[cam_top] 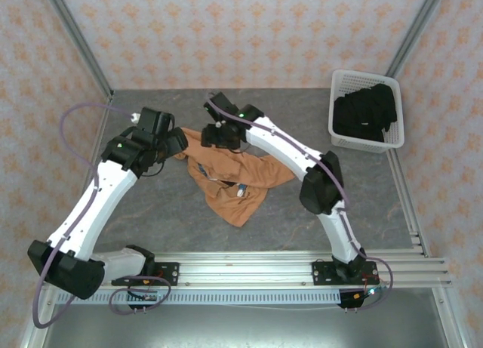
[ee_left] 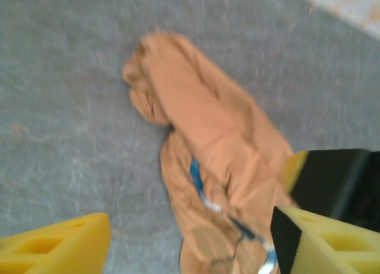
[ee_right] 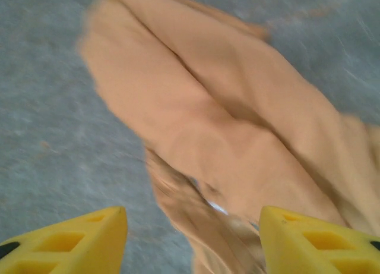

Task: Fold and stack the t-shirts

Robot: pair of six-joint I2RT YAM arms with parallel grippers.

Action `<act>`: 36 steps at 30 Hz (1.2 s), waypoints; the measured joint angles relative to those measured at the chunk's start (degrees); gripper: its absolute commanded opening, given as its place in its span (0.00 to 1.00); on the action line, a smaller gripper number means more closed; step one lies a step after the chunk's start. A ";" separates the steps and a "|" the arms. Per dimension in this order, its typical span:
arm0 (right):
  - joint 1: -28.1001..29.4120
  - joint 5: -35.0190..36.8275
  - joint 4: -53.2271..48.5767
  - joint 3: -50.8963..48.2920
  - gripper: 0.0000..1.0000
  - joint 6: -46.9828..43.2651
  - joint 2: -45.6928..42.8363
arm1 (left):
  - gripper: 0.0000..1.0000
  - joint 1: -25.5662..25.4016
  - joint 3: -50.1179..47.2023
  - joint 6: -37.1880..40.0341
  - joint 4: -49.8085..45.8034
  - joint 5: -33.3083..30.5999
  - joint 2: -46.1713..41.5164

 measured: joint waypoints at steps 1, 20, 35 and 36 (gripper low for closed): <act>-1.27 -0.55 1.11 -5.33 0.61 1.03 -3.15 | 0.79 -0.70 -1.05 0.02 0.00 1.25 0.66; -22.25 -7.89 19.39 -56.48 0.60 22.77 -26.01 | 0.82 -8.41 4.85 -14.51 10.80 8.92 38.05; -22.77 -7.52 18.73 -54.95 0.00 26.71 -18.67 | 0.25 -7.17 9.70 -18.03 14.53 8.79 44.54; -22.77 -7.30 18.62 -54.69 0.00 26.69 -18.64 | 0.25 -7.04 9.88 -18.01 14.53 8.79 44.48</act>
